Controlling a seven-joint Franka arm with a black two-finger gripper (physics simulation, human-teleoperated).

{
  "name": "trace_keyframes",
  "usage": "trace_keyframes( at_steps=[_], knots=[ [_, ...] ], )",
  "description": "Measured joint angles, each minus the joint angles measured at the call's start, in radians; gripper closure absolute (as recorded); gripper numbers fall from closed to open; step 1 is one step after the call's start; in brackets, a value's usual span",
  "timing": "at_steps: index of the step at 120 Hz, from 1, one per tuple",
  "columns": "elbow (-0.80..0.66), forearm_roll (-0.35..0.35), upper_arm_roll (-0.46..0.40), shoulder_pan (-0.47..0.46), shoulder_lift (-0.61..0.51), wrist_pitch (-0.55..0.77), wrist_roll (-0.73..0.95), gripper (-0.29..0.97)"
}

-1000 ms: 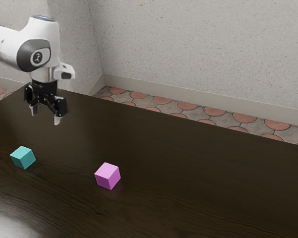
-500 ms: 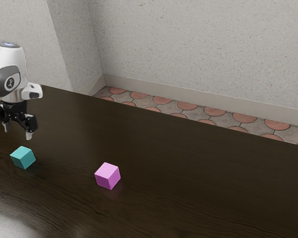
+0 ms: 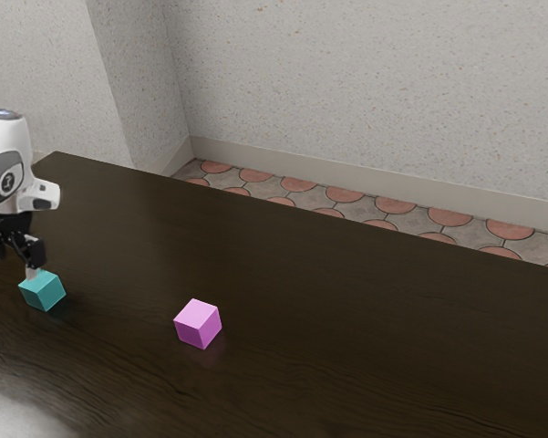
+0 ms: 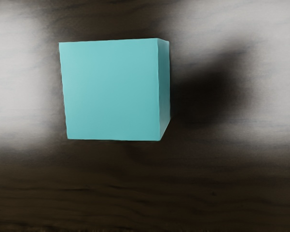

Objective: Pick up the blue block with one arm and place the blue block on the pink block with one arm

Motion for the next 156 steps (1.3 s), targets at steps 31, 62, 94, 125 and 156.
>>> trace_keyframes(
  at_steps=[31,62,94,125,156],
  knots=[
    [0.025,-0.073,-0.004,0.074,0.115,0.032,0.069,0.0],
    [0.093,-0.154,-0.016,0.101,0.228,0.044,0.121,0.0],
    [0.232,-0.31,-0.147,0.201,0.384,0.047,0.156,0.0],
    [0.247,-0.394,-0.16,0.21,0.446,0.047,0.174,0.0],
    [0.256,-0.419,-0.157,0.218,0.46,0.043,0.169,0.17]
  ],
)
